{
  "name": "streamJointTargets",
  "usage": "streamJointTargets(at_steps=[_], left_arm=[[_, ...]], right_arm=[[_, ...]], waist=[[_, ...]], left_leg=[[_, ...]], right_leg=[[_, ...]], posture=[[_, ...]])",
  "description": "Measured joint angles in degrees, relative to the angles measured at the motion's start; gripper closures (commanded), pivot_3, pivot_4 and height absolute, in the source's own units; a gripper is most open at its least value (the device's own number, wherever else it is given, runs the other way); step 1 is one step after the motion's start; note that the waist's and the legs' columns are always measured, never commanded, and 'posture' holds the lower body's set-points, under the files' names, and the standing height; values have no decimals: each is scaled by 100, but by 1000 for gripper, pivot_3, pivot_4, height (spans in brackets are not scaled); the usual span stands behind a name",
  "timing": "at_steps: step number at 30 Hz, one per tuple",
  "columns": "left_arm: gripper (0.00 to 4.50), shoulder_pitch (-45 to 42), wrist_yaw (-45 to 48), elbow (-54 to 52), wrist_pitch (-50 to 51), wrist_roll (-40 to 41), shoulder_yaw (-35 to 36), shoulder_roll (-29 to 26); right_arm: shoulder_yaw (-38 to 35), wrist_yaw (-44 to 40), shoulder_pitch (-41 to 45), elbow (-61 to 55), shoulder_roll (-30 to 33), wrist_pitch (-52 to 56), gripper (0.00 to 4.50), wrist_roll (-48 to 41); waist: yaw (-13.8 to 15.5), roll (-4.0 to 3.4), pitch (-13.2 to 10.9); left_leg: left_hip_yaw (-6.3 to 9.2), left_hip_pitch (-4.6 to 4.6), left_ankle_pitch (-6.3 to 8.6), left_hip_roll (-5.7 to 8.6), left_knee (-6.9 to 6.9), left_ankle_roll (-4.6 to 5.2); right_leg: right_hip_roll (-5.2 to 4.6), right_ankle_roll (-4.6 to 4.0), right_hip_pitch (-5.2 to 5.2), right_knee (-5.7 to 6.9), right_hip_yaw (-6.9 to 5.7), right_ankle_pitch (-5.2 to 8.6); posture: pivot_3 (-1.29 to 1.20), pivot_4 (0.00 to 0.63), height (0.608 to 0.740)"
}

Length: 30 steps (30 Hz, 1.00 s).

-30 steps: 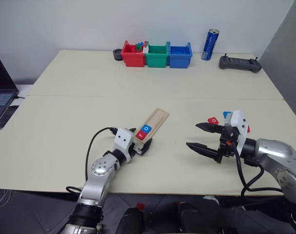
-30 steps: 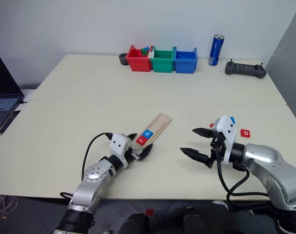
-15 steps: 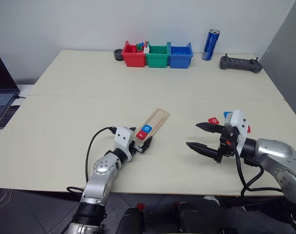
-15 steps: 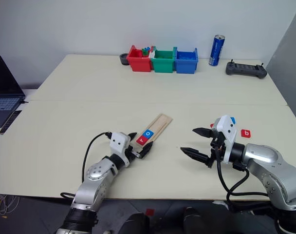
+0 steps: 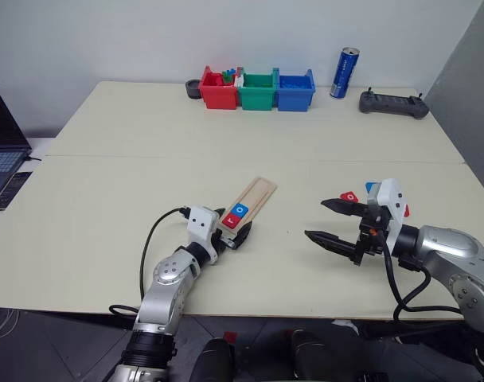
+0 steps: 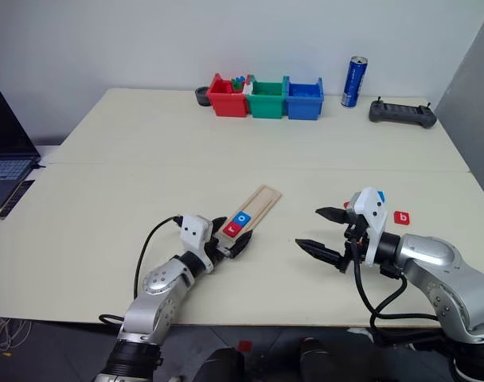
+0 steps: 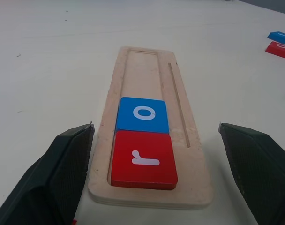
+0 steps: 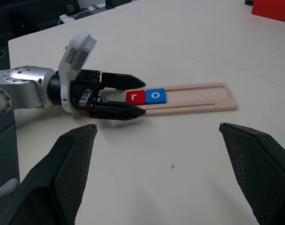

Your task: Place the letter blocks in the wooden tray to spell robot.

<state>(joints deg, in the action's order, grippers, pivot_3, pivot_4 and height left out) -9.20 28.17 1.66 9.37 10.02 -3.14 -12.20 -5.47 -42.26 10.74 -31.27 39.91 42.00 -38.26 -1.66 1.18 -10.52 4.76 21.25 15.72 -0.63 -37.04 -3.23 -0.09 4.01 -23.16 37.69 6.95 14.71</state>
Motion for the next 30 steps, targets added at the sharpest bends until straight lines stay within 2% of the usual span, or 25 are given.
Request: streamJointTargets(at_steps=[24, 27, 30], left_arm=[[0, -3, -249, 65, -108, -225, -63, -33], [570, -3, -248, 64, -105, -222, -62, -33], [1471, -2, -251, 57, -105, -205, -41, -27]], right_arm=[[12, 12, 188, 1, -26, 7, 51, -7], [13, 12, 214, 2, -26, 9, 0, -7], [13, 16, 216, 2, -27, 10, 0, -7]], waist=[[-14, -2, 1], [-14, -2, 1], [-14, -2, 1]], left_leg=[[0, -4, 0, -1, 1, 0], [0, -4, 0, -1, 1, 0], [0, -3, 0, -1, 1, 0]], right_leg=[[1, 0, 1, 1, 1, 0], [1, 0, 0, 1, 1, 0], [1, 0, 0, 1, 0, 0]], posture=[[0, 150, 740], [0, 150, 740], [0, 150, 740]])
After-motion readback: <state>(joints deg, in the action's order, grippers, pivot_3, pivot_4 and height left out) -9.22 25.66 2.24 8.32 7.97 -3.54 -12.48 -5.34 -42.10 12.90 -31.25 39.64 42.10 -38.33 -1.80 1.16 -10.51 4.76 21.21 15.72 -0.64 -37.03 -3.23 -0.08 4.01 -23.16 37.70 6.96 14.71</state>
